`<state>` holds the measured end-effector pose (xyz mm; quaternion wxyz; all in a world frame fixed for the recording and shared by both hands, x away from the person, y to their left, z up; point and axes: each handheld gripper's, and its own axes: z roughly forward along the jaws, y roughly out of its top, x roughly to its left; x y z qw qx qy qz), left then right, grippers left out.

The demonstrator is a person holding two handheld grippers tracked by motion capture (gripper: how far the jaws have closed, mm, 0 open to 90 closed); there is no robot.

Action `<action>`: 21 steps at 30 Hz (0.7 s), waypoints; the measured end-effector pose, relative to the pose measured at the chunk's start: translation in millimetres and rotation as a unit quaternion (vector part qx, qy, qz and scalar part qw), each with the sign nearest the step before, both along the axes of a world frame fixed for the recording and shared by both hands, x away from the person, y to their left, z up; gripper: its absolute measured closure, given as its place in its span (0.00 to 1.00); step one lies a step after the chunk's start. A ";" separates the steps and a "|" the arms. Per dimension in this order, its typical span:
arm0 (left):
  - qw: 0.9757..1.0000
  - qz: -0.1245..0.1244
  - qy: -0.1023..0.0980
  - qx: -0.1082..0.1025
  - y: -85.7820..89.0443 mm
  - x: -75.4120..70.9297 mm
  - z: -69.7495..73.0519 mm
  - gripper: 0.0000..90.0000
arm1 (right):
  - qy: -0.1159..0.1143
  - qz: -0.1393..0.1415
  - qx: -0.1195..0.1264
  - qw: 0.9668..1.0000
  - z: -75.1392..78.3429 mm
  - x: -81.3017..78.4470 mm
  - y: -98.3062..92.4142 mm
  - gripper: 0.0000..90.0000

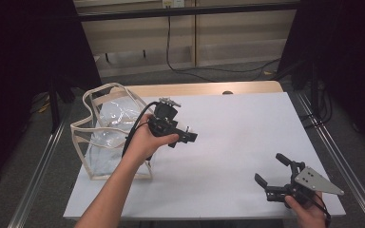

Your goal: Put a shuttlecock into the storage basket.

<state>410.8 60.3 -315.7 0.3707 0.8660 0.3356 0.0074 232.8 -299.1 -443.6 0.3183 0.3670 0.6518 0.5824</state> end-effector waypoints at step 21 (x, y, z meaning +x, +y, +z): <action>0.999 0.033 -0.009 0.006 -10.4 5.1 -28.4 0.10 | 0.000 0.001 -0.001 1.000 -0.3 0.5 -0.3 0.01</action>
